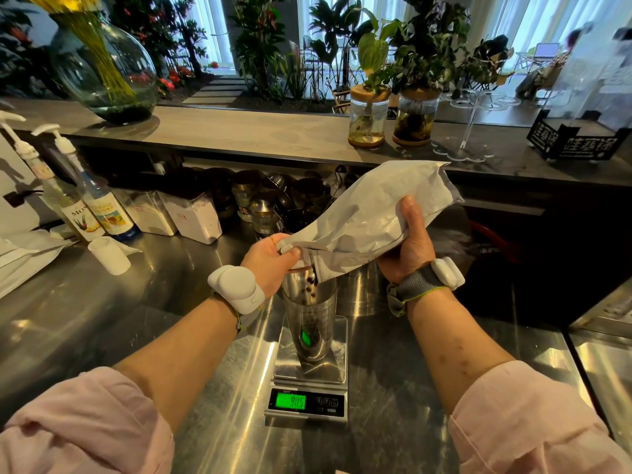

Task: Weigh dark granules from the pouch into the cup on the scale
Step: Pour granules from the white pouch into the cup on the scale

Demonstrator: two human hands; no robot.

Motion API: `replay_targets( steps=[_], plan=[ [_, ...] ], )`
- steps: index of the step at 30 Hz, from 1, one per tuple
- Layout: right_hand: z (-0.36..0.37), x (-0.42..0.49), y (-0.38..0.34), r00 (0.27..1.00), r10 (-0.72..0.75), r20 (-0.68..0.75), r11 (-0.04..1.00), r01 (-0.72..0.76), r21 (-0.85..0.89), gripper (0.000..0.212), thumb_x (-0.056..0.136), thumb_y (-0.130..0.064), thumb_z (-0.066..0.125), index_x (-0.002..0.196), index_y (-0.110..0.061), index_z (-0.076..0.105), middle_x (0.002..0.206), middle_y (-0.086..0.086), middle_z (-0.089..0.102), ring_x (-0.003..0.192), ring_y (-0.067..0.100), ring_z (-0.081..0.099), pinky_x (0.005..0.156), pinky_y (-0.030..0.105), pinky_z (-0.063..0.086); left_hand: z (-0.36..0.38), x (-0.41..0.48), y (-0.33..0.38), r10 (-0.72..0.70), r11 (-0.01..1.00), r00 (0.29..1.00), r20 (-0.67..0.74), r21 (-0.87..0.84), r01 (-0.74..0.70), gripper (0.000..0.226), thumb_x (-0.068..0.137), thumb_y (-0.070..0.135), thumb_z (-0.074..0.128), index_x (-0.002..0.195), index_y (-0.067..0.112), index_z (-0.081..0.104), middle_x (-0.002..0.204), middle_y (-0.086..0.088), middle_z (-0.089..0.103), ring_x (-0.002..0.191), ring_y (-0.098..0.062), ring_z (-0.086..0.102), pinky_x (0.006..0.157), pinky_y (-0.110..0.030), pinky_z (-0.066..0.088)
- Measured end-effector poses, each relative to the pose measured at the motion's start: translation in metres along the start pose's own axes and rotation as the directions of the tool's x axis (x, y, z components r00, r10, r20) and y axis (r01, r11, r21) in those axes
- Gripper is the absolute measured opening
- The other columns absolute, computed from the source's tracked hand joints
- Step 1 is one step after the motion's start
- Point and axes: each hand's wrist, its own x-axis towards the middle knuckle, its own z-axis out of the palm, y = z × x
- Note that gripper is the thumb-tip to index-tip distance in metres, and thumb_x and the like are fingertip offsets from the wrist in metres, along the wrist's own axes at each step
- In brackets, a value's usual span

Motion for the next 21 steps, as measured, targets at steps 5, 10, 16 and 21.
replay_targets(
  steps=[5,10,16,21],
  plan=[
    [-0.0008,-0.0002,0.0004,1.000,-0.012,0.011,1.000,0.012,-0.004,0.098,0.043,-0.041,0.089,0.131,-0.022,0.050,0.111,0.007,0.071,0.104,0.027,0.067,0.089,0.052,0.052,0.0027,-0.0005,0.0029,-0.015,0.999,0.999,0.030,-0.044,0.016,0.026,0.090,0.001,0.047,0.090,0.023,0.061,0.105,-0.012,0.066,0.101,-0.028,0.064,0.091,-0.044,0.053],
    [-0.0018,0.0007,0.0024,1.000,-0.017,0.017,1.000,0.017,0.009,0.105,0.040,-0.043,0.090,0.134,-0.022,0.049,0.119,0.009,0.067,0.113,0.031,0.061,0.097,0.057,0.046,0.0031,-0.0009,0.0030,-0.009,0.998,0.999,0.033,-0.060,0.010,0.026,0.091,0.001,0.046,0.089,0.023,0.059,0.102,-0.009,0.066,0.100,-0.027,0.065,0.087,-0.043,0.055],
    [-0.0018,0.0007,0.0027,0.999,-0.026,0.033,1.000,0.026,0.009,0.099,0.044,-0.042,0.089,0.132,-0.020,0.049,0.123,0.011,0.064,0.121,0.034,0.056,0.101,0.059,0.041,0.0035,-0.0004,0.0024,0.009,0.996,1.000,0.029,-0.092,-0.006,0.027,0.091,-0.002,0.044,0.089,0.021,0.059,0.095,-0.004,0.066,0.092,-0.020,0.066,0.073,-0.028,0.060],
    [-0.0012,0.0005,0.0015,1.000,-0.008,0.020,1.000,0.008,-0.001,0.102,0.041,-0.043,0.090,0.133,-0.023,0.049,0.129,0.013,0.061,0.120,0.035,0.056,0.100,0.060,0.041,0.0038,-0.0018,0.0056,0.012,0.998,0.999,0.031,-0.070,-0.010,0.026,0.091,-0.002,0.044,0.090,0.019,0.059,0.096,-0.006,0.066,0.092,-0.019,0.066,0.073,-0.027,0.060]
  ],
)
